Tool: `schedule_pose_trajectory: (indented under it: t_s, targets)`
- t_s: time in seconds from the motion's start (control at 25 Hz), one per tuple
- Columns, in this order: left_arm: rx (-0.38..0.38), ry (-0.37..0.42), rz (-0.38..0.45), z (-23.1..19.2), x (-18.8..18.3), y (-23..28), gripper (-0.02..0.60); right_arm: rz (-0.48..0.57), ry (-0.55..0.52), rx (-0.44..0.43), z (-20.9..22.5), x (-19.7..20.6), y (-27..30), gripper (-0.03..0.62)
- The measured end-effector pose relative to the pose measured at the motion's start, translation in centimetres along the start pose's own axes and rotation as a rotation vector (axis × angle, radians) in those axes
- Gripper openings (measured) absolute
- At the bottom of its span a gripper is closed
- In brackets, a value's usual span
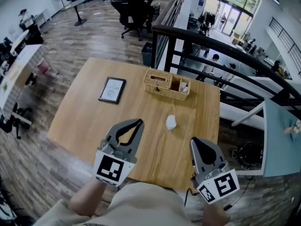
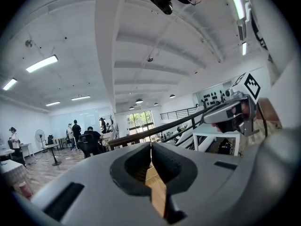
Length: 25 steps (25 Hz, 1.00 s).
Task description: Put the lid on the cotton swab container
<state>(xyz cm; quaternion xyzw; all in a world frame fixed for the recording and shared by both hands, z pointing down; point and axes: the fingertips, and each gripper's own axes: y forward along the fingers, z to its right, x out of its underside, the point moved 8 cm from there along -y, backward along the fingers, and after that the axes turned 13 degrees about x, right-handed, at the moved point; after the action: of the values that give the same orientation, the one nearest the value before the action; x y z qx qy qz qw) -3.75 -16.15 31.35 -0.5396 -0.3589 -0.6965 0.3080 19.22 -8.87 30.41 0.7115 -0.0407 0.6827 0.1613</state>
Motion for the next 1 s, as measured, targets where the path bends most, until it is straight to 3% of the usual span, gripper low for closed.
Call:
schedule_pose_trajectory:
  t_s: [1.0]
  targets:
    - [0.027, -0.018, -0.027, 0.9, 1.3, -0.9, 0.023, -0.058, 0.007, 0.048, -0.5, 2.5, -0.6, 0.026]
